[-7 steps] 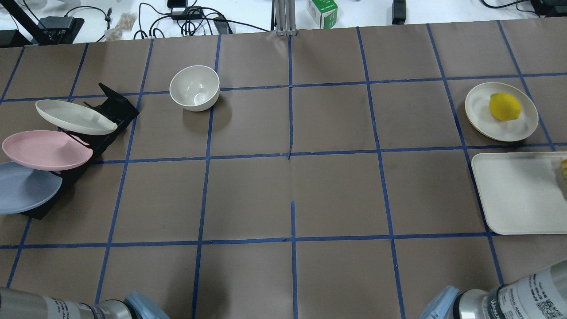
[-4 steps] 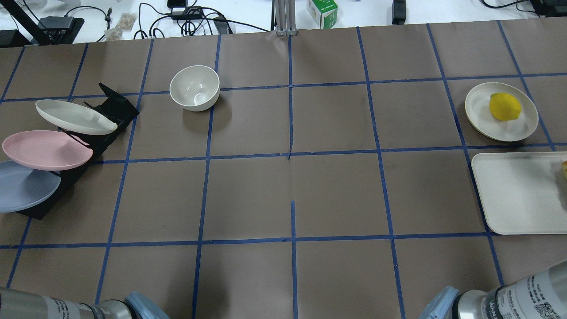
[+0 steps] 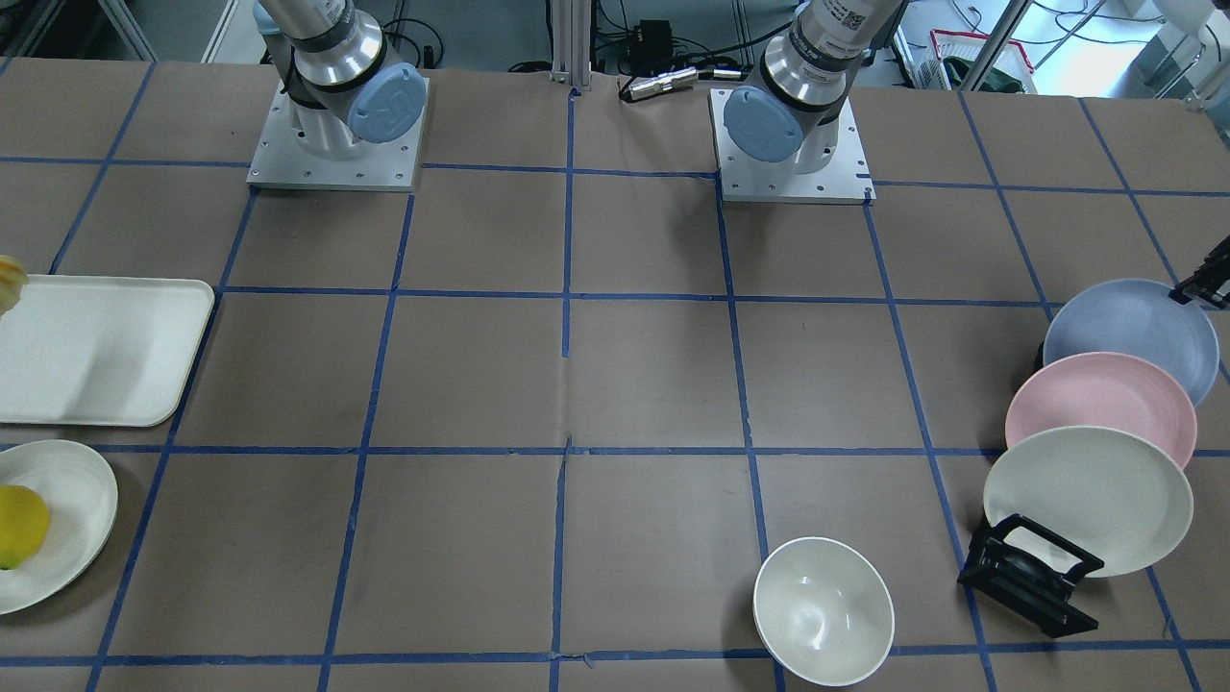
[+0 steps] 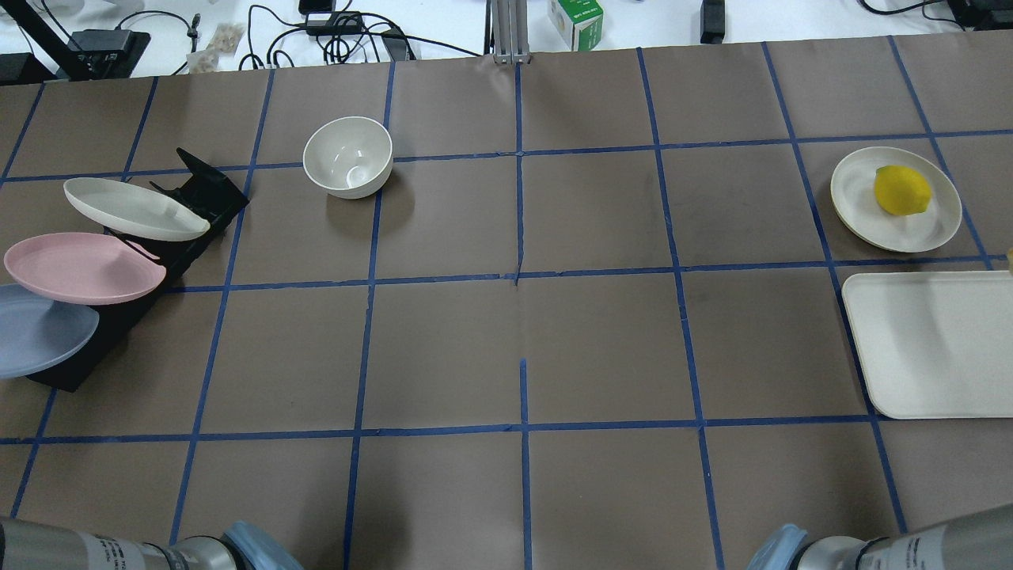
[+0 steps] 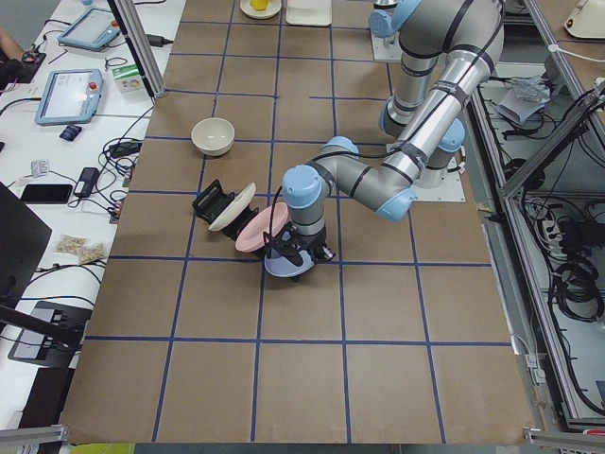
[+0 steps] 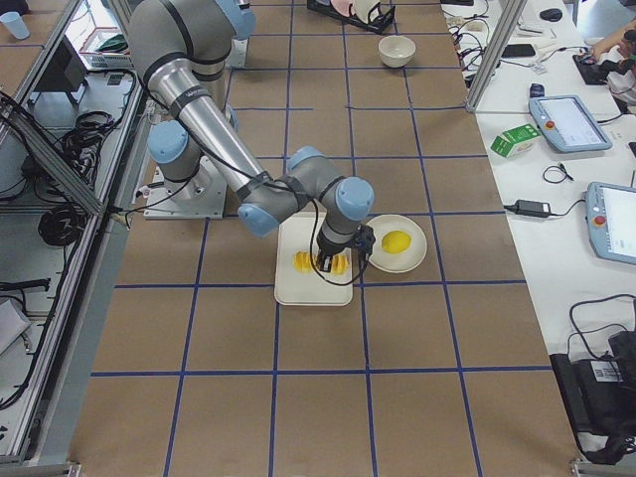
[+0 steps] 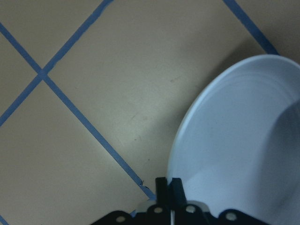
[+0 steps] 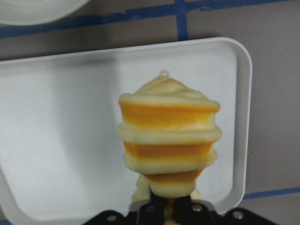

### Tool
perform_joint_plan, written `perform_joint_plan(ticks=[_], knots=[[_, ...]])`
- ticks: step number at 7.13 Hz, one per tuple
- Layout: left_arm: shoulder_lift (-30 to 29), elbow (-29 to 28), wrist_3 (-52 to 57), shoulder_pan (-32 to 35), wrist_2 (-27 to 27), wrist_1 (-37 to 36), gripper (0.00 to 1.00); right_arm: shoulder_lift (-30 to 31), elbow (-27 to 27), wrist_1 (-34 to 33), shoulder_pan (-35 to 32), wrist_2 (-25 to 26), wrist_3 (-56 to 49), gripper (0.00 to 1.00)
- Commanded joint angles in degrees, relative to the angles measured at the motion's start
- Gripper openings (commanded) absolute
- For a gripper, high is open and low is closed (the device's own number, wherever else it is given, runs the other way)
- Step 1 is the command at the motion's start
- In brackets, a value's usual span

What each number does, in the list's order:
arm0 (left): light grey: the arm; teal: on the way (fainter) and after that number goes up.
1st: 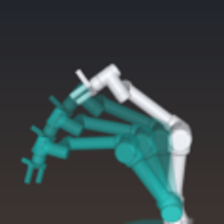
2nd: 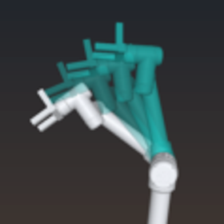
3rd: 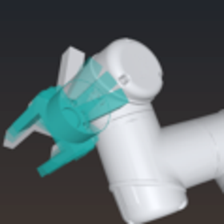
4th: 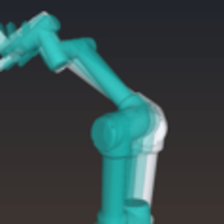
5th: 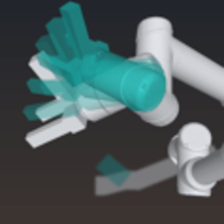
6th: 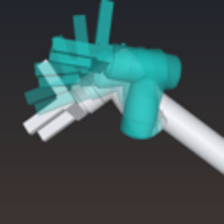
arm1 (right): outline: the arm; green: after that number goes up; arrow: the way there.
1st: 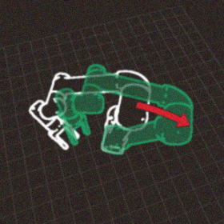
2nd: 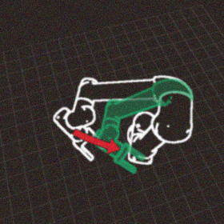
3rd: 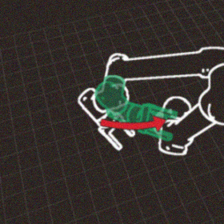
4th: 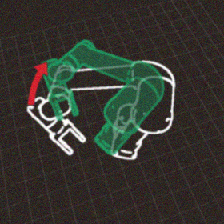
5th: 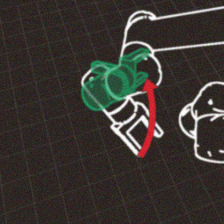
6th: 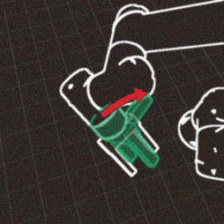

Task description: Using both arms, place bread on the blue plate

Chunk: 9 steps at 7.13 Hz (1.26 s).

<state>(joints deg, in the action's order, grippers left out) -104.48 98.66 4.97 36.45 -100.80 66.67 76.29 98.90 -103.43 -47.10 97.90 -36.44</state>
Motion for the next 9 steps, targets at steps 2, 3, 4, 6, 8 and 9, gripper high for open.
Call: perform_joint_plan(ticks=[2,3,4,6,8,9], knots=[[0.86,-8.01,1.09,-1.64,-4.14,7.72,0.00,8.77,-4.85,16.47,-12.28,-5.23,11.45,0.00],[1.12,-10.66,1.61,-2.43,-6.23,10.90,0.00,9.66,-5.38,18.51,-15.88,-7.96,18.36,0.00],[1.65,-11.64,3.53,-3.75,-6.34,12.50,0.00,10.28,-6.17,18.62,-20.10,-7.90,22.08,0.00],[5.49,-12.09,8.54,-6.21,-4.60,17.41,0.00,11.60,-6.53,18.71,-25.30,-8.16,27.37,0.00],[9.28,-11.74,13.88,-4.65,5.48,24.34,0.00,11.78,-6.53,18.79,-28.83,-8.17,28.97,0.00],[11.04,-11.22,17.32,-0.98,11.09,25.43,0.00,11.78,-6.44,18.88,-29.80,-8.17,28.97,0.00]])
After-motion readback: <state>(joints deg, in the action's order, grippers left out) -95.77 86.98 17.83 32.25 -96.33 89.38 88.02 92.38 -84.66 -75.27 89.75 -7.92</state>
